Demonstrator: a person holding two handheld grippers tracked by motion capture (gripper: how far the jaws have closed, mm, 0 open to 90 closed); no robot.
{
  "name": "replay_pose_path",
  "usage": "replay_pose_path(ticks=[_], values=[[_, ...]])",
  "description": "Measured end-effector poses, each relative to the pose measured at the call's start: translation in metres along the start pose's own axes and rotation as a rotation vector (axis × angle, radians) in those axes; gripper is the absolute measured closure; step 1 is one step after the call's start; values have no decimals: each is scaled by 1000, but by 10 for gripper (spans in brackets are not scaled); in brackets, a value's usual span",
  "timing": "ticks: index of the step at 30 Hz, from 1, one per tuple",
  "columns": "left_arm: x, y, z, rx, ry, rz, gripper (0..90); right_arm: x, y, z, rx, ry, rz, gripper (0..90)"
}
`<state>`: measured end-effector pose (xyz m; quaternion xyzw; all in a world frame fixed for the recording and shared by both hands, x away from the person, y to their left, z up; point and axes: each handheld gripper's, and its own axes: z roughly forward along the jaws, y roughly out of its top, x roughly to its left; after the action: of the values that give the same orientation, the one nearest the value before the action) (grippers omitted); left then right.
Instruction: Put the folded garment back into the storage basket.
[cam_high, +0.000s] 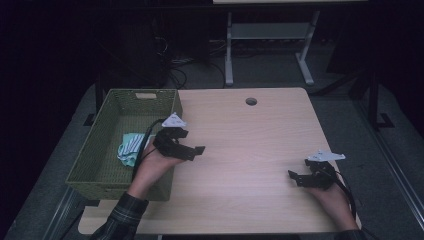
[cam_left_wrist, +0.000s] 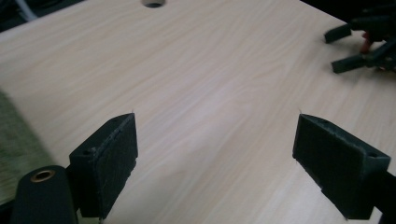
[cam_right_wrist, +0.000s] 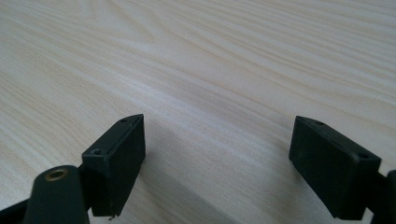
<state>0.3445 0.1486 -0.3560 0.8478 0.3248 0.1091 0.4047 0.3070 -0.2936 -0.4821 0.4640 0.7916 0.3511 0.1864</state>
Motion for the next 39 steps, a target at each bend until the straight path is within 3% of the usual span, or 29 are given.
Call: replay_pose_path(ticks=[9,13,18,26,29,32,34,39], values=[[-38,-6,38,54,-36,47,133,0,0,0,1,2,-4,176],[-47,-14,53,69,-41,57,133,0,0,0,1,2,-4,175],[-50,-26,70,64,-42,52,133,0,0,0,1,2,-6,173],[-55,-48,92,114,-23,65,132,0,0,0,2,2,-6,172],[-53,-56,96,127,7,79,132,0,0,0,2,2,-6,171],[-49,-63,99,131,25,66,132,0,0,0,2,3,-7,169],[-49,-67,101,147,46,88,132,0,0,0,2,3,-7,169],[-46,-70,102,139,49,75,130,0,0,0,2,3,-7,168]])
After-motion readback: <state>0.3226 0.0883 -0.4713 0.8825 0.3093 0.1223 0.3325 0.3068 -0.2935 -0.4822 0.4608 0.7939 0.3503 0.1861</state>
